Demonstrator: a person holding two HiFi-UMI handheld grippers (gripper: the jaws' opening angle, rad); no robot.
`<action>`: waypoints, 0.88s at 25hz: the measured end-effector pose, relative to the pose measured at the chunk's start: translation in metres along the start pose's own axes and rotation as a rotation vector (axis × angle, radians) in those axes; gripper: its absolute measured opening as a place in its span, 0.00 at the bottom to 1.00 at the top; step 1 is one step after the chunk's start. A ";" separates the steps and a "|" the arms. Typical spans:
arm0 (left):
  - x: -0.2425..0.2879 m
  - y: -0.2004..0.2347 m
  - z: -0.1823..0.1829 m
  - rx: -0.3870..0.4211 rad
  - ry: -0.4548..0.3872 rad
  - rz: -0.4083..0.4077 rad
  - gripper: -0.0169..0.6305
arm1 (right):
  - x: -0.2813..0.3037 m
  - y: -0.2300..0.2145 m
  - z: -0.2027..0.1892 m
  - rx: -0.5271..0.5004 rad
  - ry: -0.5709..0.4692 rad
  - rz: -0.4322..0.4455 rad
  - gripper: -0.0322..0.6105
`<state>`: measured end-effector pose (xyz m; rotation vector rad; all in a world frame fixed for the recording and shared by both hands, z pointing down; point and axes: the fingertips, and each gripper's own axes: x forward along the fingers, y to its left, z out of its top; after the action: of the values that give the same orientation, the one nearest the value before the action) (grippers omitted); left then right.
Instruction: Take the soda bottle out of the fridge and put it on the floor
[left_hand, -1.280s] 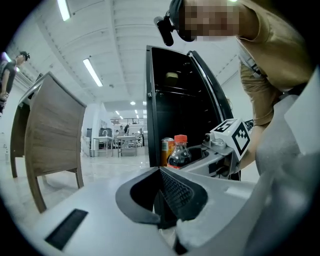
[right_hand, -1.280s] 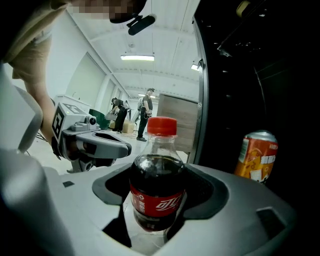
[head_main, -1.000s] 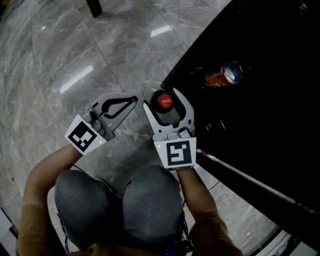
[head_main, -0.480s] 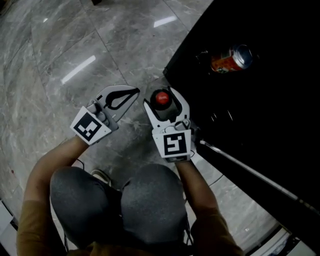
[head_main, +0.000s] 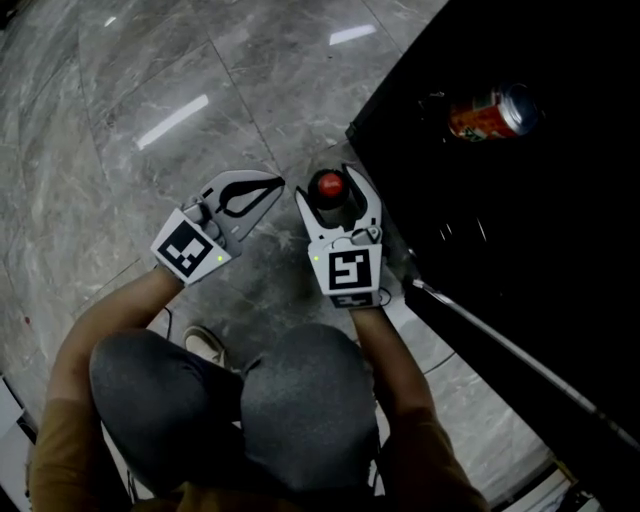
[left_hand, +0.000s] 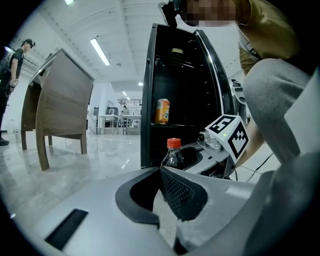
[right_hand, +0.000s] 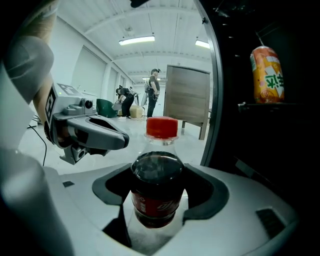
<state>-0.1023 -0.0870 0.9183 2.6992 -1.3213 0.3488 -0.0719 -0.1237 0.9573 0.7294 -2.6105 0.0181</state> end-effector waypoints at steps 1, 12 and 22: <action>0.000 -0.001 -0.002 -0.005 0.003 0.003 0.03 | 0.001 0.002 -0.005 0.003 0.006 0.003 0.52; 0.000 0.008 -0.008 -0.015 0.037 0.027 0.03 | 0.003 0.005 -0.045 0.026 0.089 -0.005 0.52; 0.007 -0.001 -0.009 0.002 0.061 0.004 0.03 | 0.006 0.005 -0.071 0.054 0.119 -0.008 0.52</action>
<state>-0.0989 -0.0902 0.9293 2.6649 -1.3111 0.4297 -0.0506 -0.1136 1.0246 0.7338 -2.5026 0.1257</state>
